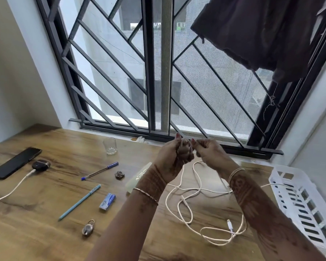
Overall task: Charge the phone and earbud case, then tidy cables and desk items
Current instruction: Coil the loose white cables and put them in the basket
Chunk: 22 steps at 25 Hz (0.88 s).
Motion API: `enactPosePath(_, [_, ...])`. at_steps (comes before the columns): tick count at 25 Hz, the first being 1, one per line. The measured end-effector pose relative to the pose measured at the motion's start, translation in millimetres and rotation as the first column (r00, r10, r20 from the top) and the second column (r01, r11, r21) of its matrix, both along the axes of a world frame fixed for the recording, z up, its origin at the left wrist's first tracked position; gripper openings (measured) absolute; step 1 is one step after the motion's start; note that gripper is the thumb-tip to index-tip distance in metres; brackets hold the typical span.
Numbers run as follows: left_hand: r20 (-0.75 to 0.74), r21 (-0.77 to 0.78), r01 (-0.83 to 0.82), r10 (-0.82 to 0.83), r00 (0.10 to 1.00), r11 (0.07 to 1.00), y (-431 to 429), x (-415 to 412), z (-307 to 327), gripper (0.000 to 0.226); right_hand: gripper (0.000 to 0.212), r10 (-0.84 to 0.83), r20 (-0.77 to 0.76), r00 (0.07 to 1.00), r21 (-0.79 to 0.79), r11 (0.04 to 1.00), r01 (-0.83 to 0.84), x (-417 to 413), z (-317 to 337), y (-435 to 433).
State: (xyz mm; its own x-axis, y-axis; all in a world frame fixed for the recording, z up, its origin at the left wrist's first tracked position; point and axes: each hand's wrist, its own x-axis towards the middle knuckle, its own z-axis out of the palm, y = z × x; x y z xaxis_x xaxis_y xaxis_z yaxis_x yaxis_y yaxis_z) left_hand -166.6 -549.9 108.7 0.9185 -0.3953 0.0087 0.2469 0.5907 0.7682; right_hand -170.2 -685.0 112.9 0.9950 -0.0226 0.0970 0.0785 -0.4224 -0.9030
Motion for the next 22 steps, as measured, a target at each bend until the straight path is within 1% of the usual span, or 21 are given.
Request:
enactPosePath(2, [-0.12,-0.118,-0.055,0.041,0.992,0.992,-7,4,6,0.043,0.031,0.036,-0.093,0.995,-0.008,0.999,-0.037,-4,-7,7])
enactPosePath(4, [-0.226,-0.179,-0.123,0.08,0.971,0.976,-15,8,9,0.039,0.032,0.057,-0.169,0.984,-0.069,0.995,-0.07,-11,-12,13])
enactPosePath(7, [-0.268,-0.147,-0.18,0.136,0.954,0.973,-21,12,7,0.036,0.033,0.106,-0.274,0.956,-0.109,0.984,-0.141,-23,-10,13])
enactPosePath(9, [-0.221,-0.048,-0.175,0.161,0.962,0.983,-24,11,5,0.036,0.032,0.169,-0.326,0.93,-0.176,0.956,-0.236,-29,-1,10])
enactPosePath(10, [-0.166,0.025,-0.168,0.17,0.971,0.985,-26,10,3,0.036,0.03,0.194,-0.357,0.914,-0.228,0.931,-0.287,-32,4,8])
enactPosePath(12, [0.012,0.207,-0.197,0.199,0.98,0.958,-29,8,0,0.036,0.025,0.245,-0.416,0.876,-0.313,0.866,-0.391,-38,18,3])
enactPosePath(13, [0.097,0.305,-0.231,0.211,0.973,0.924,-29,9,-3,0.036,0.026,0.277,-0.427,0.861,-0.324,0.841,-0.432,-41,26,1])
enactPosePath(15, [0.222,0.47,-0.27,0.184,0.958,0.84,-24,10,-12,0.039,0.029,0.319,-0.377,0.87,-0.317,0.838,-0.444,-45,42,-3])
enactPosePath(16, [0.261,0.517,-0.254,0.132,0.956,0.817,-21,10,-15,0.041,0.03,0.311,-0.323,0.894,-0.301,0.862,-0.408,-44,49,-5])
enactPosePath(17, [0.269,0.529,-0.219,0.083,0.96,0.82,-19,8,-17,0.043,0.03,0.279,-0.26,0.924,-0.272,0.897,-0.348,-41,55,-8])
enactPosePath(19, [0.229,0.496,-0.158,0.047,0.972,0.854,-16,3,-13,0.045,0.029,0.182,-0.14,0.973,-0.17,0.964,-0.205,-30,63,-12])
enactPosePath(22, [0.187,0.372,-0.129,0.062,0.98,0.919,-14,-3,-2,0.045,0.029,0.045,-0.054,0.998,-0.015,0.999,-0.046,-14,60,-12])
